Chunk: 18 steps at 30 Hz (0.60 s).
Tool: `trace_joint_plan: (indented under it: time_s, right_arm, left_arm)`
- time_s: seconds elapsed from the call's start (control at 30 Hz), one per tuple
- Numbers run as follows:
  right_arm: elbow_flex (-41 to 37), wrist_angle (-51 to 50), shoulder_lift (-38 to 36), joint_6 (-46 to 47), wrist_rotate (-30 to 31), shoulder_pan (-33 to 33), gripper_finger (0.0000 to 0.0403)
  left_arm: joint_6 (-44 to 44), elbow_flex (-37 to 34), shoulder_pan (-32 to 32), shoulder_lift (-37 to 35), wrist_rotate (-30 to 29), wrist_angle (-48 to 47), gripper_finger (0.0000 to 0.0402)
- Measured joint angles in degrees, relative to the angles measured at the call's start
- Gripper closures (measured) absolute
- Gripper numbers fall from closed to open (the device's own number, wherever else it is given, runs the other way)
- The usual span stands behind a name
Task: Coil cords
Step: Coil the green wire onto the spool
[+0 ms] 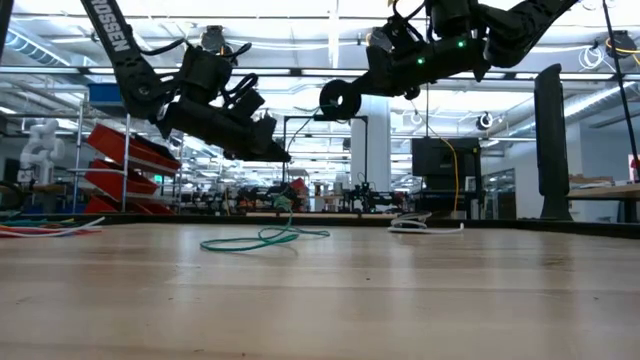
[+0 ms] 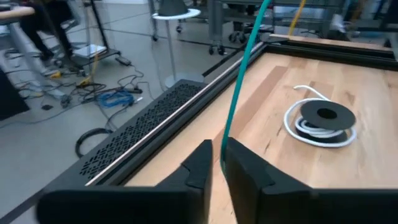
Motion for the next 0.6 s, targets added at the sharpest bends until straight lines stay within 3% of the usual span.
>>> trace_joint_plan:
  time_s: [0.13,0.3,0.6]
  right_arm:
    - [0.0,1.7,0.0,0.5,0.0,0.0,0.0403]
    - [0.0,2.1,0.0,1.1,0.0,0.0,0.0403]
    - [0.0,2.5,1.2,2.2,2.3,0.1,0.0403]
  left_arm:
    - [-1.2,0.0,-1.3,1.4,-4.9,1.2,0.0392]
    - [-3.3,2.9,-3.0,5.8,-6.7,2.4,0.0398]
    - [-2.4,16.9,-7.8,14.7,-9.2,-7.0,0.04]
